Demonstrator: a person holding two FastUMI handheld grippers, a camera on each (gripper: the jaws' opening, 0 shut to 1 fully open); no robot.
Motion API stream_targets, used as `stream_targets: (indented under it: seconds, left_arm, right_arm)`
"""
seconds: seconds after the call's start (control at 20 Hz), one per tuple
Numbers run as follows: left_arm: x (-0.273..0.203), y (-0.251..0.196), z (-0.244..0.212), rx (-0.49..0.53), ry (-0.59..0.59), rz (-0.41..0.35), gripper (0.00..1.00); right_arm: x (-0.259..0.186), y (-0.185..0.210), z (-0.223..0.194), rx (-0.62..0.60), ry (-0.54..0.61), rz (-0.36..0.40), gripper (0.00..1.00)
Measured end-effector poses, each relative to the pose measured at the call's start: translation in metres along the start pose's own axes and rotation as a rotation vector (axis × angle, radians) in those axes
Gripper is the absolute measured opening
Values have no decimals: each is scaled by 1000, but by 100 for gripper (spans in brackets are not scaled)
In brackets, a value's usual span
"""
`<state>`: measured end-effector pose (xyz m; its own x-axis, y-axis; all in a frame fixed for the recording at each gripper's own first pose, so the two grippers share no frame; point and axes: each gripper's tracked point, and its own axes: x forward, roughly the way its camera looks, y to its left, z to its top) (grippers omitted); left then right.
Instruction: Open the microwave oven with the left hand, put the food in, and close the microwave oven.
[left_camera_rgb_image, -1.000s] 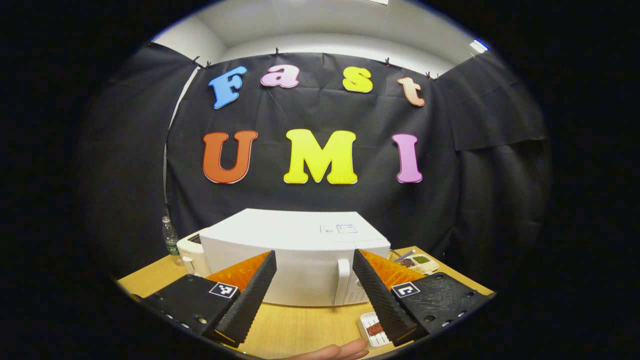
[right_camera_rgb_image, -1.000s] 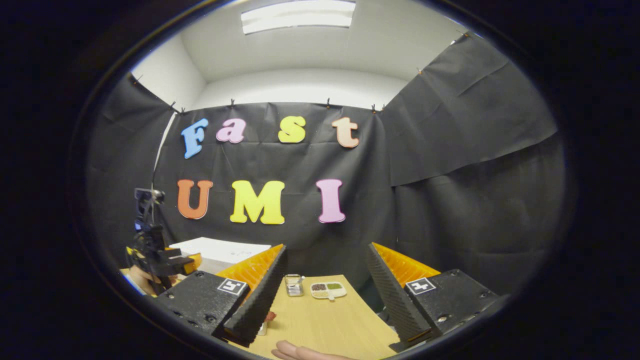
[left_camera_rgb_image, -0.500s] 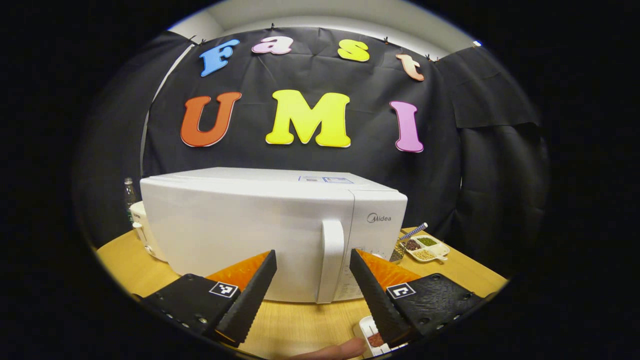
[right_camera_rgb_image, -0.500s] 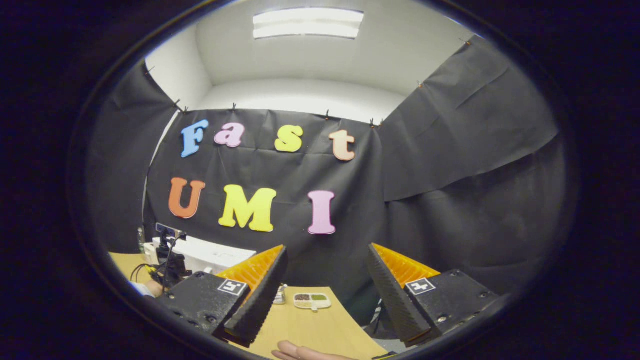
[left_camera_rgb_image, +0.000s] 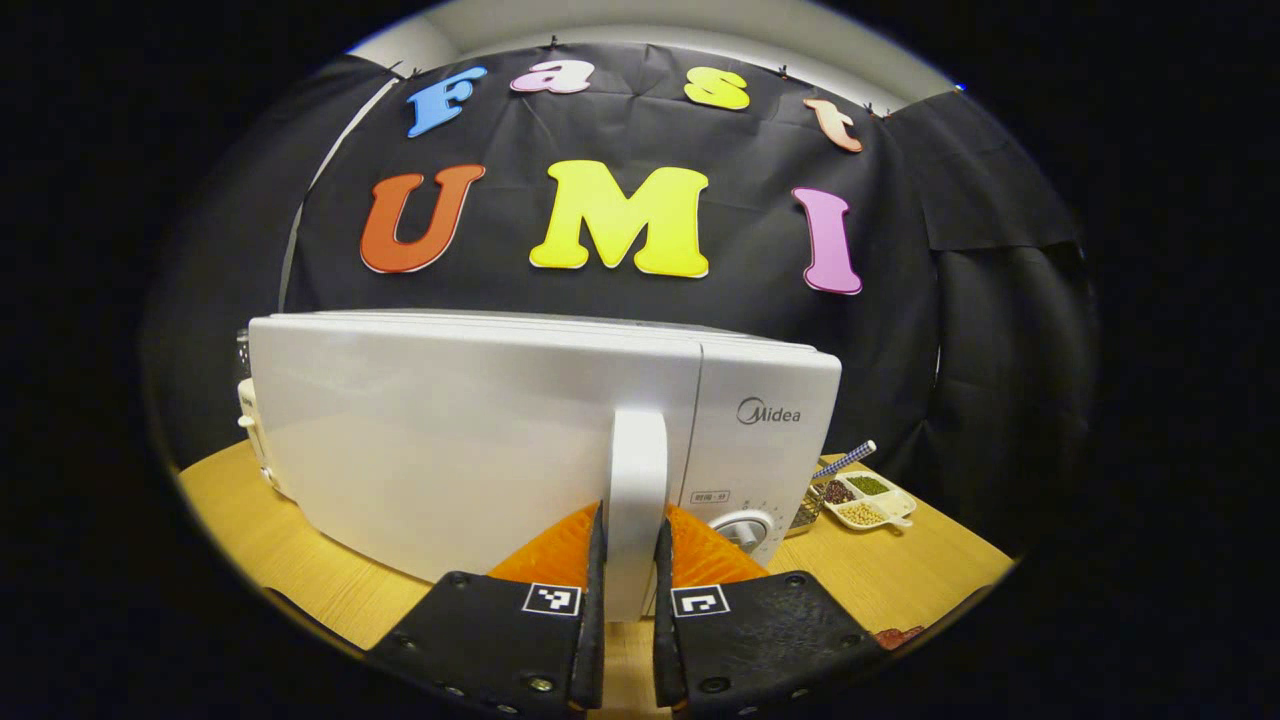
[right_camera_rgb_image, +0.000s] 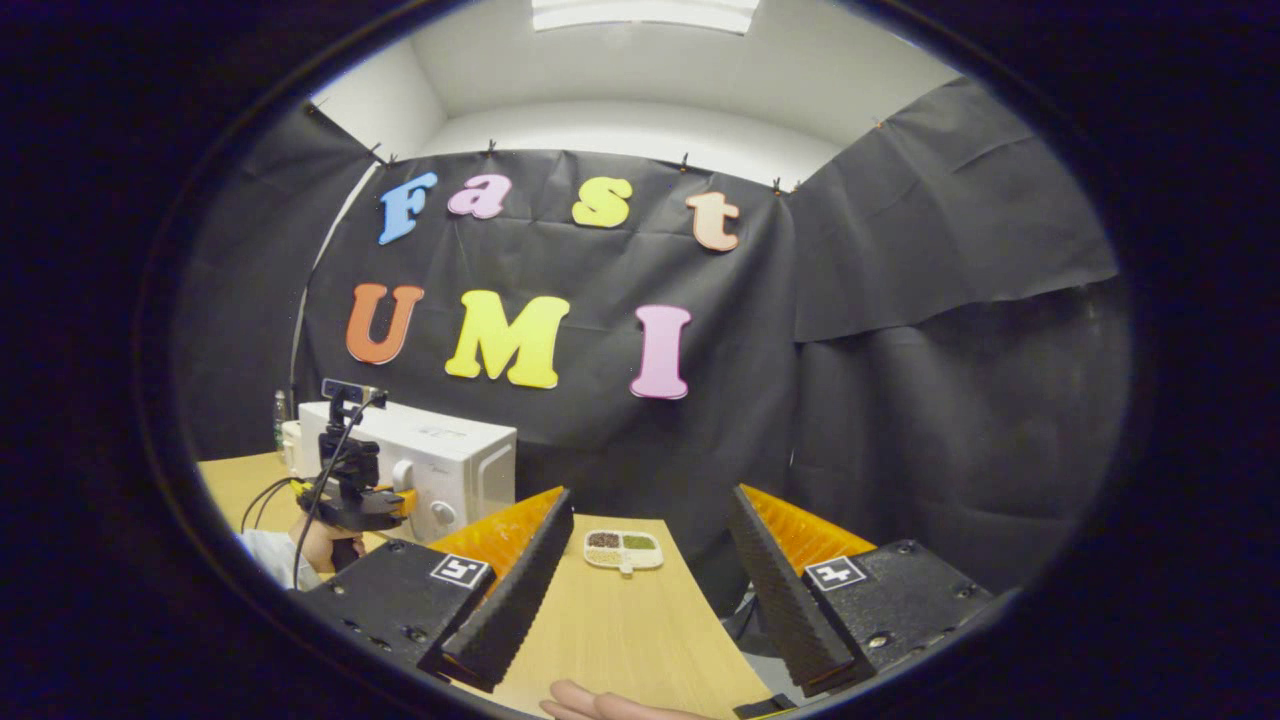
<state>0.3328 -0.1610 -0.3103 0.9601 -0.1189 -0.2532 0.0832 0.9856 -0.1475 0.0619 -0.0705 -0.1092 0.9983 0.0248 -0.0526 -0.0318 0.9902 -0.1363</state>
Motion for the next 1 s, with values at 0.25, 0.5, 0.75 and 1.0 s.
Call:
stream_targets:
  seconds: [0.25, 0.5, 0.75, 1.0]
  left_arm:
    - [-7, -1, 1, 0, 22, -29, 10]
    - [-27, -1, 2, 18, -9, -35, 9]
    - [-72, 8, -7, 33, -17, -111, 9]
    - [-117, 26, -12, 36, -32, -167, 9]
  right_arm:
    - [-19, -1, 11, 2, -16, 14, 99]
    - [-37, -2, 23, -23, -51, 8, 95]
    - [-48, 16, 34, -6, -67, 30, 96]
    - [-56, 40, 36, 40, -63, 75, 99]
